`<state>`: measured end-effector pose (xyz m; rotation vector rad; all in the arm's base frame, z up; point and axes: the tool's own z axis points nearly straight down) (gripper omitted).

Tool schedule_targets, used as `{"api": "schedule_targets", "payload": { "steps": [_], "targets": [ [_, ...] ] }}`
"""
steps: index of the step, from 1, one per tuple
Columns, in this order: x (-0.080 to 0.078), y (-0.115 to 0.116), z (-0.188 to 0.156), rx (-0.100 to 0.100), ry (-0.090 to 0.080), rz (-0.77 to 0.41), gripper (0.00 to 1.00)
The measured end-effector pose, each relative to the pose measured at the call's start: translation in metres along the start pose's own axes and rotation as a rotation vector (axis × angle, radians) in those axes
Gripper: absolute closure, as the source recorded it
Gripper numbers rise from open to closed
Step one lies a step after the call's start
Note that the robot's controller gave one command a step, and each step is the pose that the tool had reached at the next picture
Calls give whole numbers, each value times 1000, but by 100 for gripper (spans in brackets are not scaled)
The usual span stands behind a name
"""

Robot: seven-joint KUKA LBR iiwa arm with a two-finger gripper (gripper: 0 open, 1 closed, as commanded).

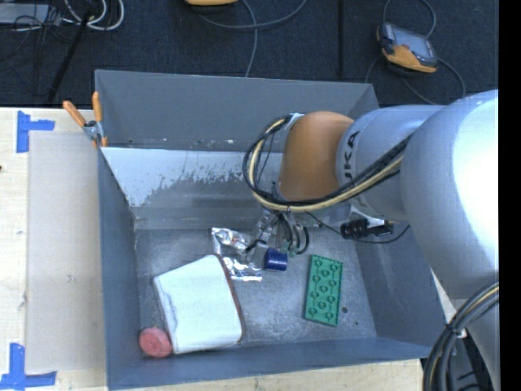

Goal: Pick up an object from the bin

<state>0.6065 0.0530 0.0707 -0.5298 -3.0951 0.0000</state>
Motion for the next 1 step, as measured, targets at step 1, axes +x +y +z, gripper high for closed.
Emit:
{"api": "schedule_targets", "payload": {
  "steps": [1],
  "targets": [
    [7, 7, -144, -4, -9, 28, 100]
  ]
}}
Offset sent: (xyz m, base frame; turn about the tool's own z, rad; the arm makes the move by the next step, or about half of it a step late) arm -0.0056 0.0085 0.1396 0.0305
